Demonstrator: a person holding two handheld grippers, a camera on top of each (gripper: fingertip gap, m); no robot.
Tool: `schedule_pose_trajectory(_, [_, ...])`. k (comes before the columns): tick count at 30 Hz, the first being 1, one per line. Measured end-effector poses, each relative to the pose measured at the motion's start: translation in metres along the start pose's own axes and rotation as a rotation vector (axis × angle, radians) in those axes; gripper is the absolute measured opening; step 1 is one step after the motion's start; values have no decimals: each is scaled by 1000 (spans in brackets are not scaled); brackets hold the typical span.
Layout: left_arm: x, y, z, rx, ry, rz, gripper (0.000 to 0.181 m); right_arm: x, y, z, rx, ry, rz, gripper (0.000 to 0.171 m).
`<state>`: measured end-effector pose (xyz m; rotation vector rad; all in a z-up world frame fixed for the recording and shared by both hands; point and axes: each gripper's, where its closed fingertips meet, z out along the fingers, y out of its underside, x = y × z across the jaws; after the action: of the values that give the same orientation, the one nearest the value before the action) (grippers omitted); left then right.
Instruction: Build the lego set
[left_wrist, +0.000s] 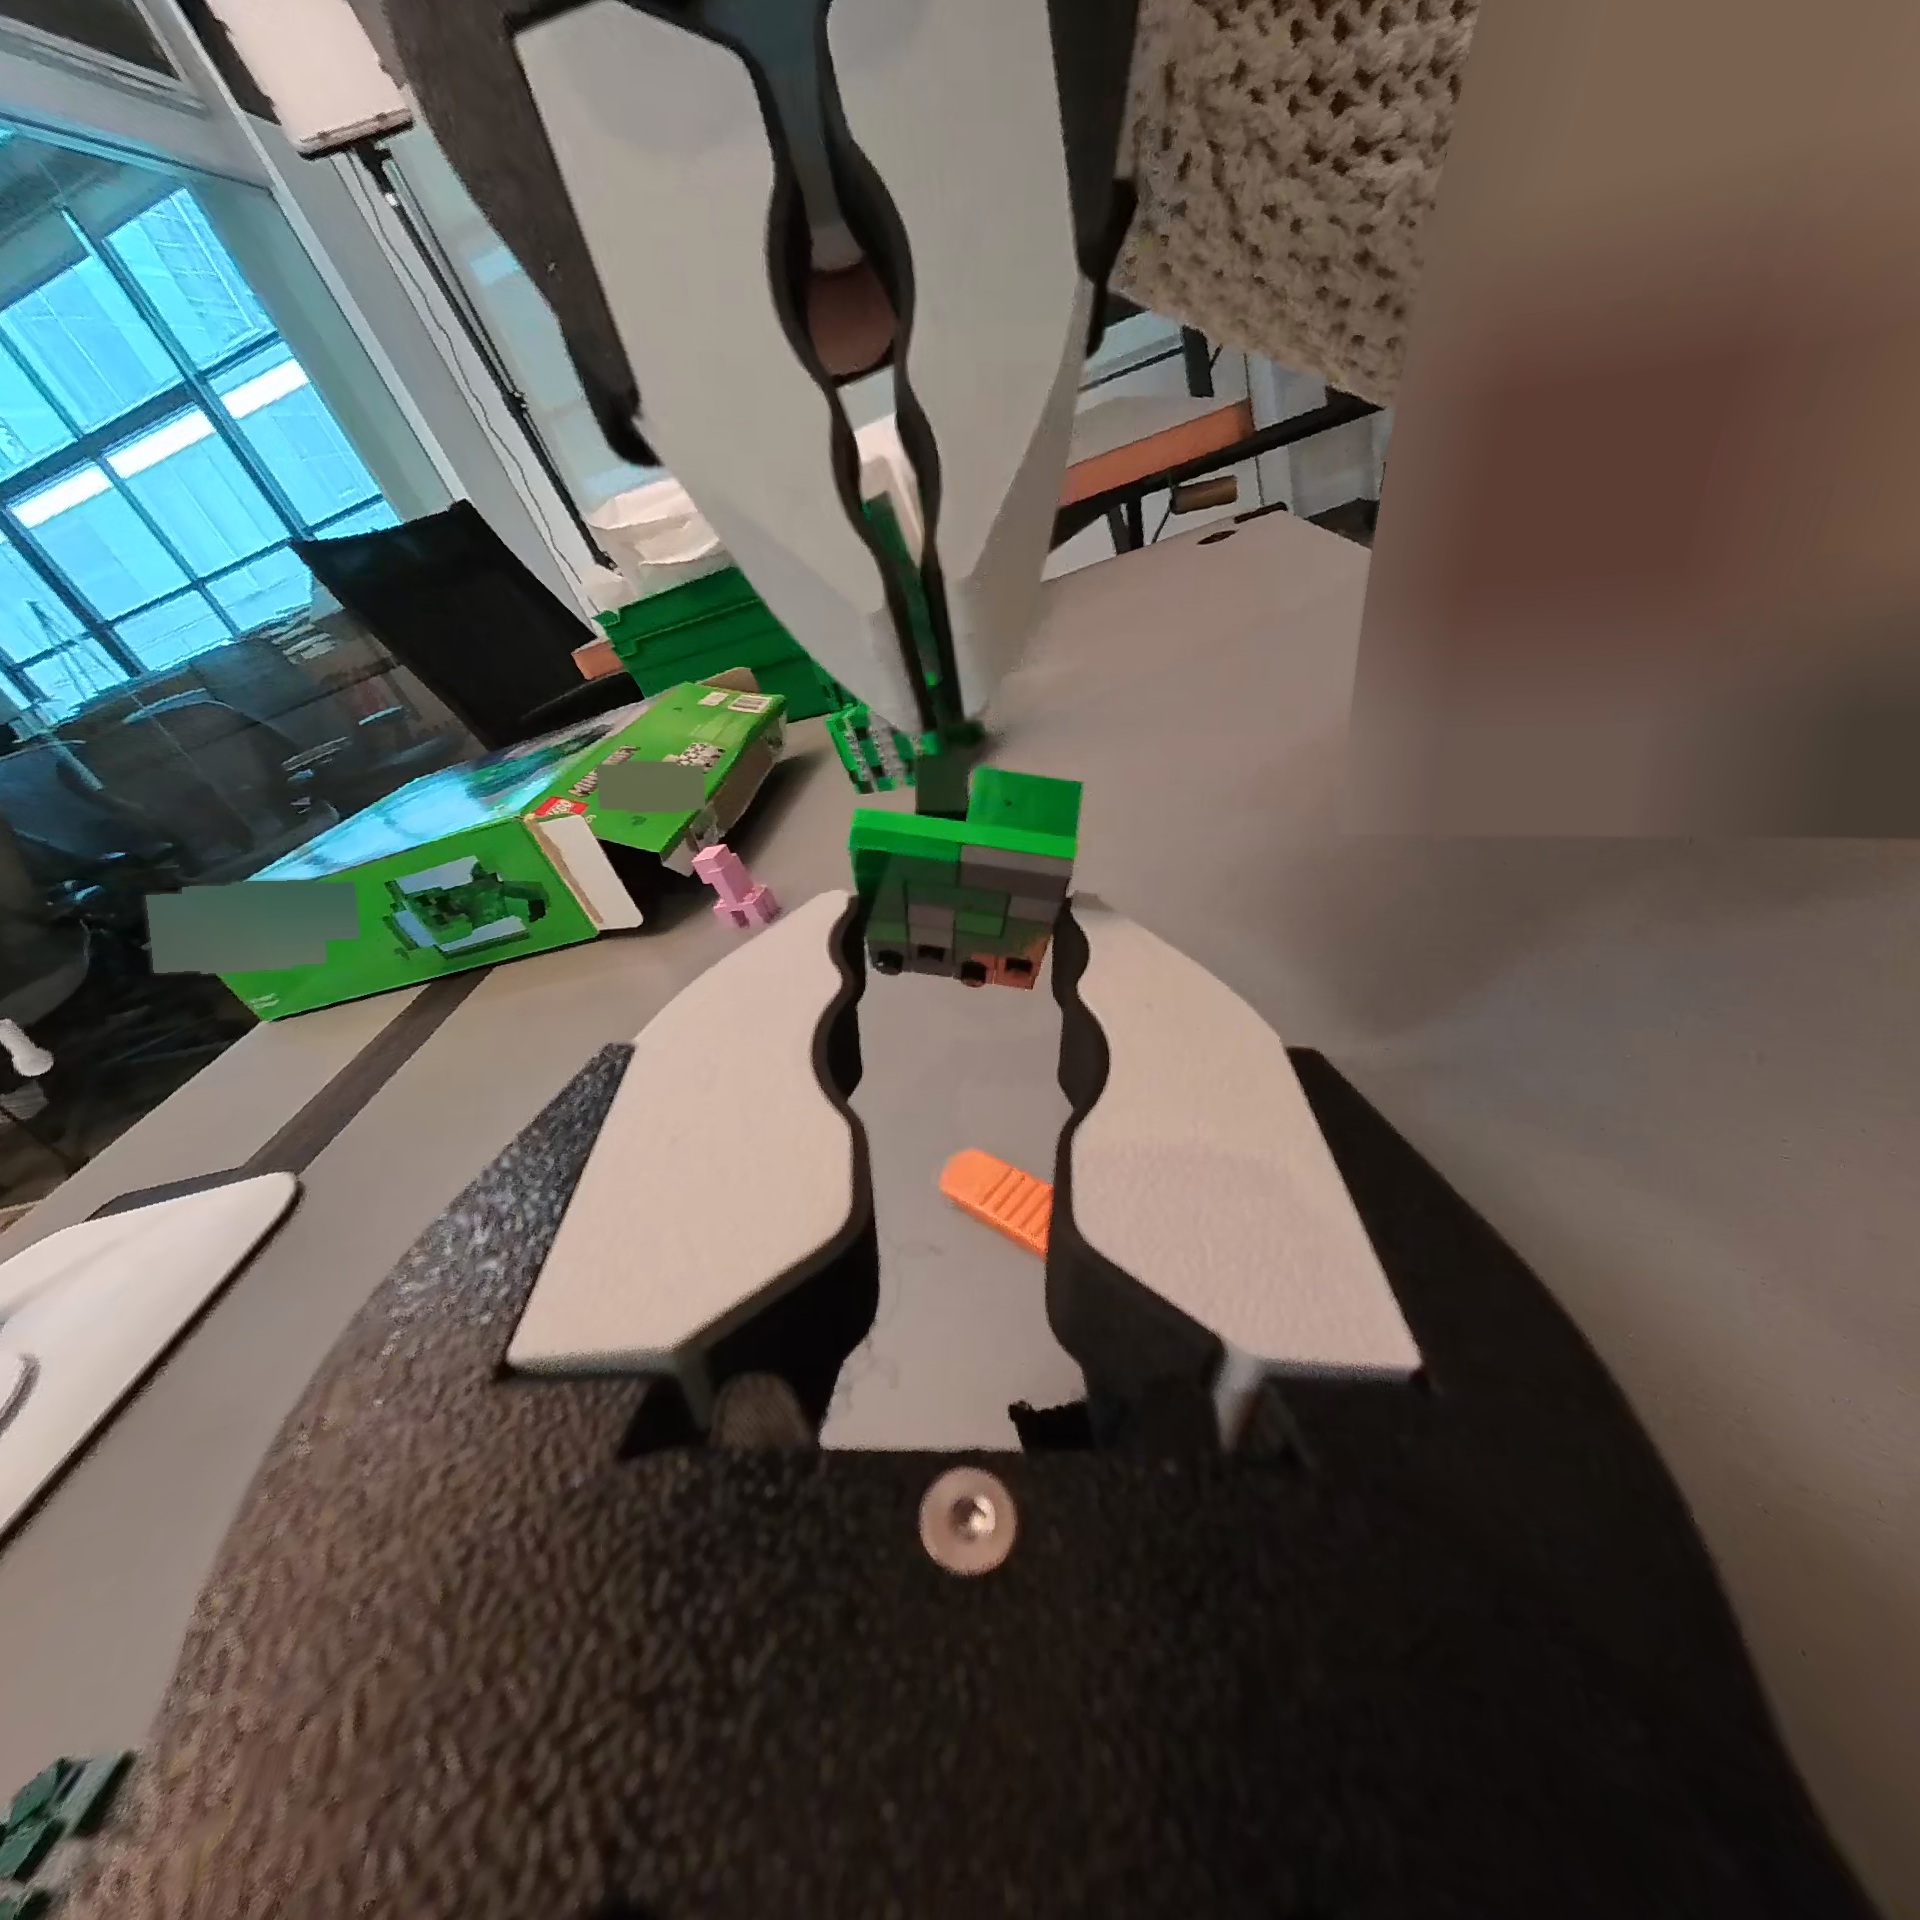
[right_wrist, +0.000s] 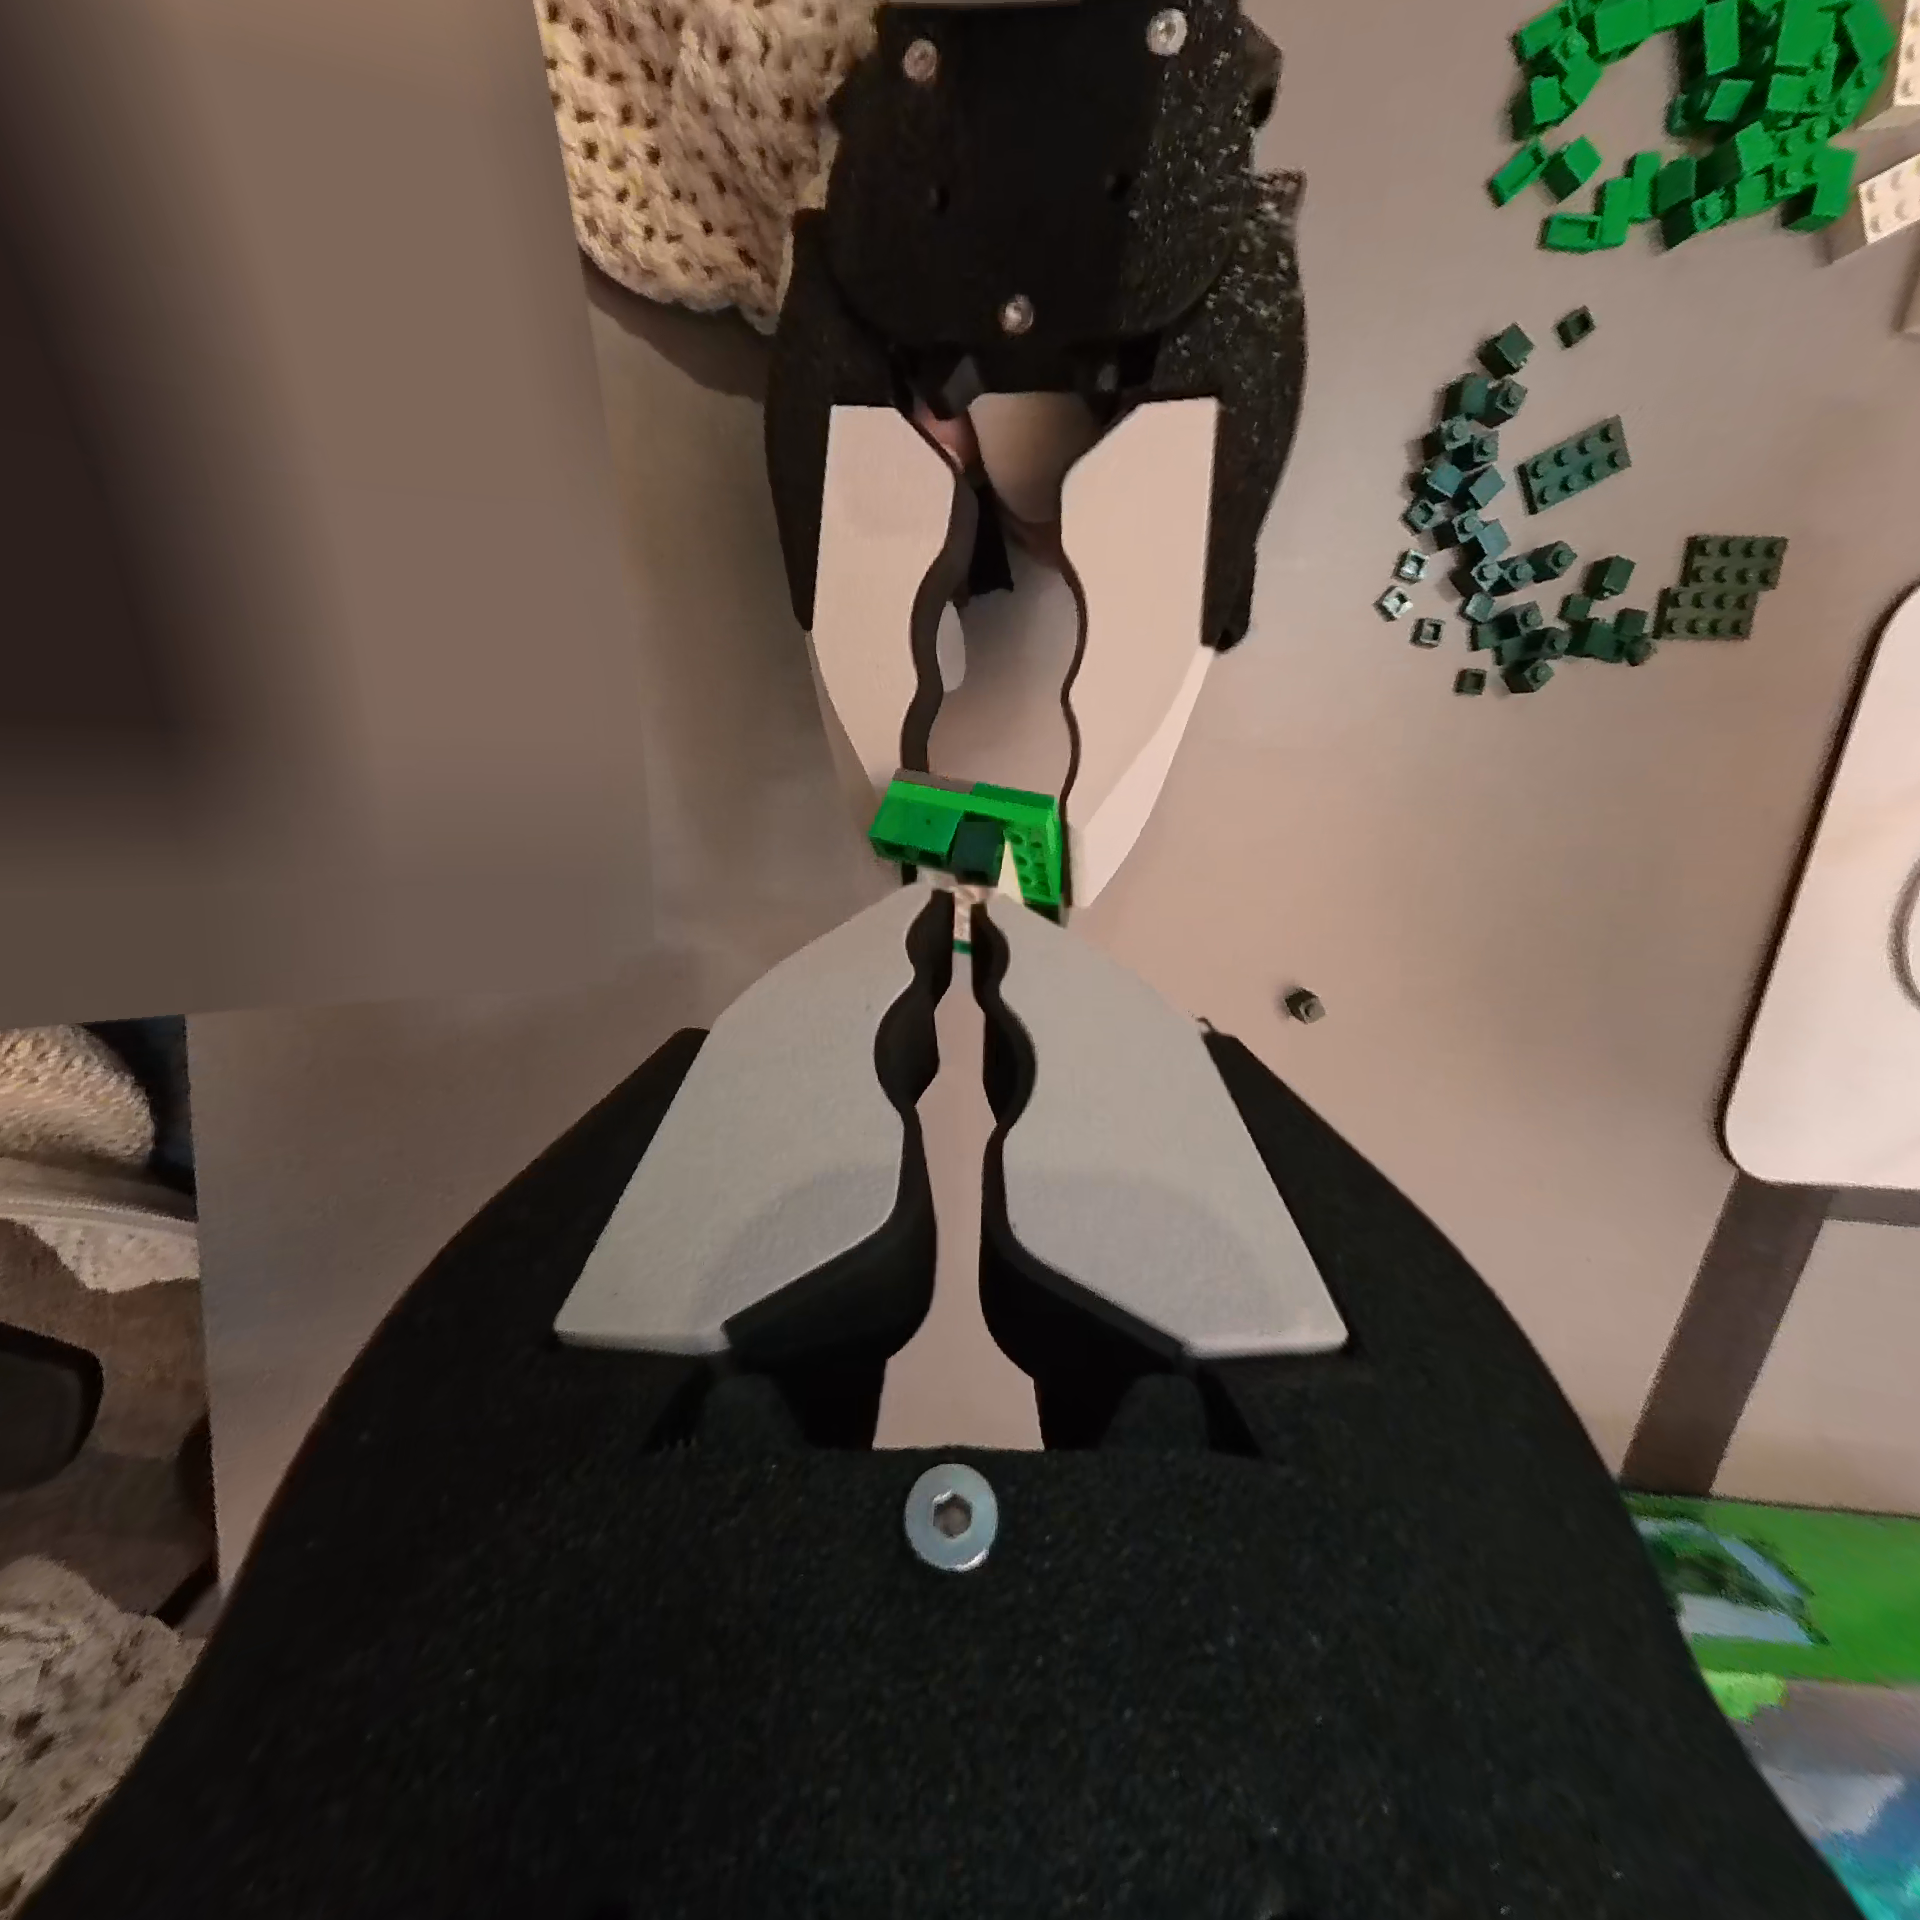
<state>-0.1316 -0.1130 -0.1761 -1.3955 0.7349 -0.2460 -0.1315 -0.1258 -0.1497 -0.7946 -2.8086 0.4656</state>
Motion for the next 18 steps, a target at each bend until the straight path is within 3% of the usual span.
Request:
schedule_pose_trajectory(4, [-30,3,-9,-48,-225,10,34,21,-11,-8,123,175,121,13])
schedule_pose_trajectory(7, [-58,2,-24,-76,-444,34,34,46,-25,-16,265,457,224,28])
schedule_pose_trajectory(10, [-84,-8,-37,-73,-618,75,34,61,-41,-29,421,757,260,26])
schedule_pose_trajectory(15, [-116,-16,-57,-95,-845,105,34,76,-55,-43,517,987,338,35])
schedule_pose_trajectory(18, [-121,-13,-59,-135,-883,144,34,83,-57,-41,514,1005,344,36])
